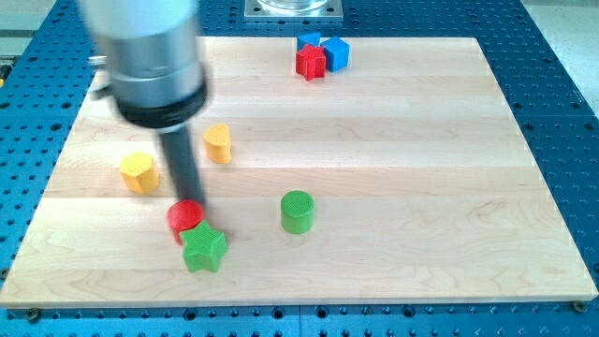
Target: Slide the blue cube and red star above the heart
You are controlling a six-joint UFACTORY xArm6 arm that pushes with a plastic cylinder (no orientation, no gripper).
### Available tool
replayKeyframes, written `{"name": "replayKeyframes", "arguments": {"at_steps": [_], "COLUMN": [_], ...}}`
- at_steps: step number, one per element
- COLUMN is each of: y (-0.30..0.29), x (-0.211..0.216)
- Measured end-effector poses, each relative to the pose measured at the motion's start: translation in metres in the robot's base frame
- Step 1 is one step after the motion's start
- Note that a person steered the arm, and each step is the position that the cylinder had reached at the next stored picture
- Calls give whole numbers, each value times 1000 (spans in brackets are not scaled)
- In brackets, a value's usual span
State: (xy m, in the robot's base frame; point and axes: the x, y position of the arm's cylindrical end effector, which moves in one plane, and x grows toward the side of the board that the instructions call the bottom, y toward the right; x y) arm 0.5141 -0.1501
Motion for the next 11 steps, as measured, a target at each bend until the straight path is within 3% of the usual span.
{"name": "replayKeyframes", "arguments": {"at_steps": [1,2,3,4,5,6,7,8,9,10,11], "y": [-65,-48,41,30,156,184,281,276,188,113,109], "x": [6,-29,-64,-44,-64,-157,-222,-281,-286,-265,-233]}}
